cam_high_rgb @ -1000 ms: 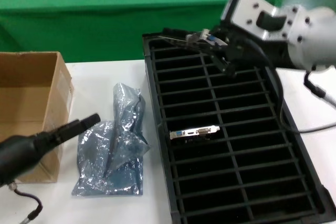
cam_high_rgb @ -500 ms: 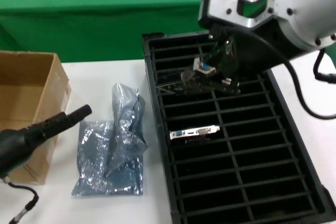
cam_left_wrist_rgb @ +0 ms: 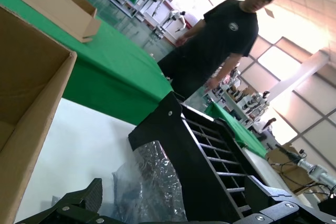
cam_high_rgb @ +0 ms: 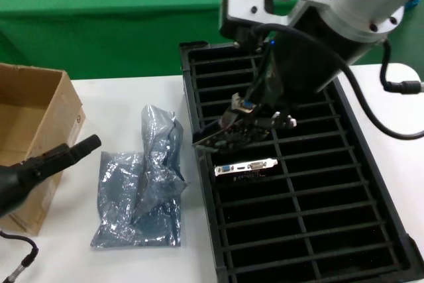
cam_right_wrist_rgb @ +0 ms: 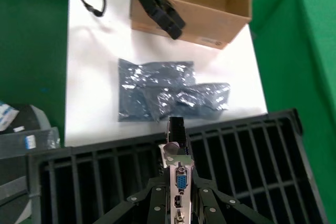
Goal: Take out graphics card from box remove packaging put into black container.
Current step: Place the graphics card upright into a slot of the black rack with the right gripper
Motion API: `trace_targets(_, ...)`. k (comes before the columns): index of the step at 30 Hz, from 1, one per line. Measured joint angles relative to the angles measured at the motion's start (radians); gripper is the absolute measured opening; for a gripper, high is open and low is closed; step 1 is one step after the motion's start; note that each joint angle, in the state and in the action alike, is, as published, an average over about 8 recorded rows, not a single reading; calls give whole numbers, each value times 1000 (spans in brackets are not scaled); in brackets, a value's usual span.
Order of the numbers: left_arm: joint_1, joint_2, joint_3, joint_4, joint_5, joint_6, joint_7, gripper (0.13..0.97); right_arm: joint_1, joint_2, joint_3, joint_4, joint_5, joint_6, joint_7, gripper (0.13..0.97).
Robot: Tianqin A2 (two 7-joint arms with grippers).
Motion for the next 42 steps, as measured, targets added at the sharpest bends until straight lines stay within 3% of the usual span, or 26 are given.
trace_targets(6,-35,1,-30,65,3,57,31,958,1,-27,-12,-44,39,0,-45,203)
trace_targets(11,-31,4,-70,53,-18,106,26,963,-10,-20,-14,-52,43,0,-75,203)
trace_targets(15,-1,8,-116,-20,-61,147,9,966,-21,2,-14,-45,44,0,-90,203)
trace_targets(21,67,11,-184,-186,-137,182,-1,966,-44,41,-15,-18,60,0,-85,203)
trace_targets(26,114,10,-236,-306,-198,202,30,966,-71,59,-15,-1,69,0,-80,203)
trace_targets(30,131,6,-275,-361,-240,220,74,966,-90,59,-15,-3,58,0,-94,203)
trace_targets(36,122,-5,-311,-363,-279,249,143,966,-121,47,-15,-17,18,0,-126,203)
trace_targets(42,96,-24,-311,-315,-305,271,194,966,-145,40,-15,-21,-19,0,-145,203)
